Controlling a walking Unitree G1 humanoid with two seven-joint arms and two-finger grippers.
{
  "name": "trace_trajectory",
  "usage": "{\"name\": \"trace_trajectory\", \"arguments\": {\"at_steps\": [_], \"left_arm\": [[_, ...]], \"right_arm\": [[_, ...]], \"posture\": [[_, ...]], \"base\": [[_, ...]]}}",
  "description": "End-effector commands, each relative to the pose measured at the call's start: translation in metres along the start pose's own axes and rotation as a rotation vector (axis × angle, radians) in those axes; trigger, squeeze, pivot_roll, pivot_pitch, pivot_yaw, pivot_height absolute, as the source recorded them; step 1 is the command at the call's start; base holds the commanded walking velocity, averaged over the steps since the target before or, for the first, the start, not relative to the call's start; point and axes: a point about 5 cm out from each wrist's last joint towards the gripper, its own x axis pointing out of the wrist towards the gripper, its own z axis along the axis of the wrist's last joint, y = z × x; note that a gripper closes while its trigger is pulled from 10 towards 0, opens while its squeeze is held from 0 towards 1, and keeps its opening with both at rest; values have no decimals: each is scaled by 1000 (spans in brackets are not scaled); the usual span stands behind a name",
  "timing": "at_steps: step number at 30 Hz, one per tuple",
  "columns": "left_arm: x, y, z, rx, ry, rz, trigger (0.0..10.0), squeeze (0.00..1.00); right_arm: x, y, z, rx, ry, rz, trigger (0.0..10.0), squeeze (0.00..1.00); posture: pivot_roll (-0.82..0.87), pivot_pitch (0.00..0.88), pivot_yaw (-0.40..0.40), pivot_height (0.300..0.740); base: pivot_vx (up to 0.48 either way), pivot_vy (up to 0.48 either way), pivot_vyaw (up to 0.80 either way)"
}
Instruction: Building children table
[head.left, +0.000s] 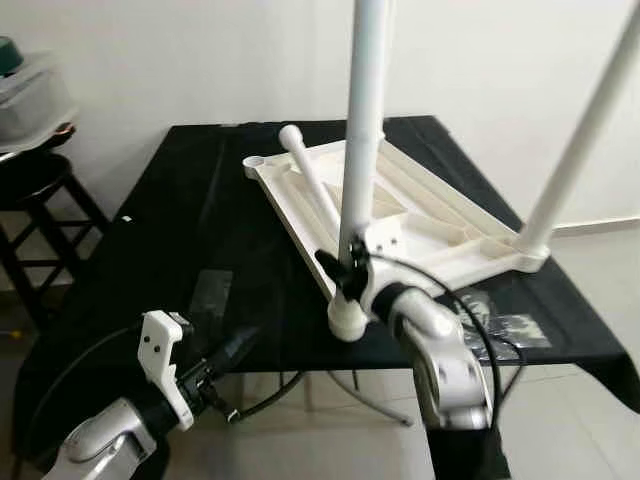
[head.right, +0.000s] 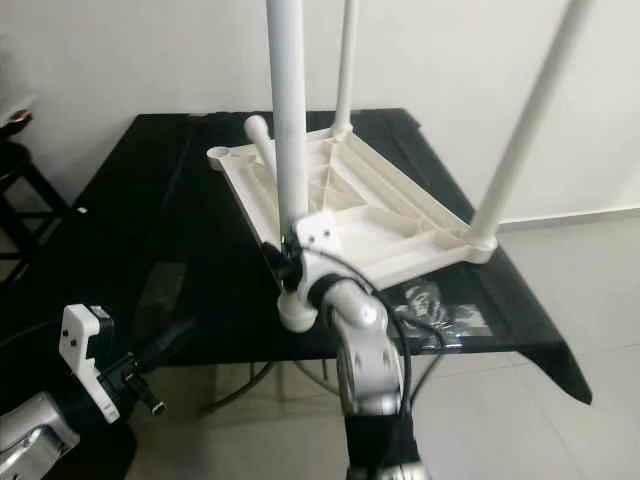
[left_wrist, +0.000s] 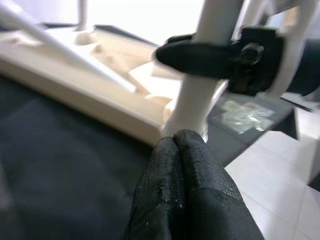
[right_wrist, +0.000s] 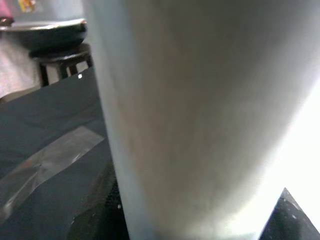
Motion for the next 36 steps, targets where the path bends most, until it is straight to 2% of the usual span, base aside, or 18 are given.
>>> {"name": "trace_trajectory", "arguments": {"at_steps": [1,2,3,4,5,6,7,10,12,13,14,16,17,28,29,31,32,36], "left_arm": [[-1,3,-4,-4,24,-3,10000,0],[0,3,-4,-5,24,-4,10000,0],[0,3,-4,-5,24,-4,10000,0],[0,3,-5,-4,21,2,10000,0],[0,3,-5,-4,21,2,10000,0],[0,4,-5,-3,15,11,10000,0],[0,4,-5,-3,15,11,10000,0],[1,4,-5,-2,9,14,10000,0],[1,4,-5,-2,9,14,10000,0],[1,3,-5,-3,8,11,10000,0],[2,2,-4,-6,7,6,10000,0],[2,2,-4,-6,7,5,10000,0],[2,2,-4,-6,7,4,10000,0],[1,-1,-4,-7,8,1,10000,0],[1,-1,-4,-6,9,1,10000,0],[1,-1,-4,-6,9,1,10000,0],[1,0,-4,-6,9,1,10000,0],[0,0,-3,-4,10,4,10000,0]], "right_arm": [[3,0,-27,33,142,22,0,0],[5,-2,-25,24,136,21,2863,0],[5,-2,-25,24,136,21,2863,0],[6,-1,-23,26,134,42,10000,0],[6,-1,-23,26,134,42,10000,0],[8,0,-16,13,112,112,10000,1000],[8,0,-16,13,112,112,10000,1000],[11,1,12,-74,39,379,10000,1000],[11,1,12,-74,39,379,10000,1000],[5,0,19,-170,13,495,10000,1000],[-6,-8,25,-352,-2,702,10000,847],[-9,-10,25,-391,1,737,10000,847],[-8,-16,29,-379,1,773,10000,0],[16,-32,56,-282,-64,872,10000,0],[17,-31,57,-268,-72,891,4157,0],[17,-31,57,-268,-72,891,4157,0],[17,-30,58,-260,-81,916,0,0],[14,-28,56,-238,-100,980,0,0]], "posture": [[15,69,19,740],[14,60,18,740],[14,60,18,740],[14,58,17,740],[14,58,17,740],[14,52,17,740],[14,52,17,740],[12,48,26,740],[12,48,26,740],[10,49,27,740],[12,52,28,740],[12,52,28,740],[13,55,28,740],[17,59,34,740],[16,63,33,740],[16,63,33,740],[16,65,33,740],[14,68,39,740]], "base": [[0,0,0],[0,0,0],[0,0,0],[0,0,0],[0,0,0],[0,0,0],[0,0,0],[0,0,0],[0,0,0],[0,0,0],[0,0,0],[0,0,0],[0,0,0],[0,0,0],[0,0,0],[0,0,0],[0,0,0],[0,0,0]]}}
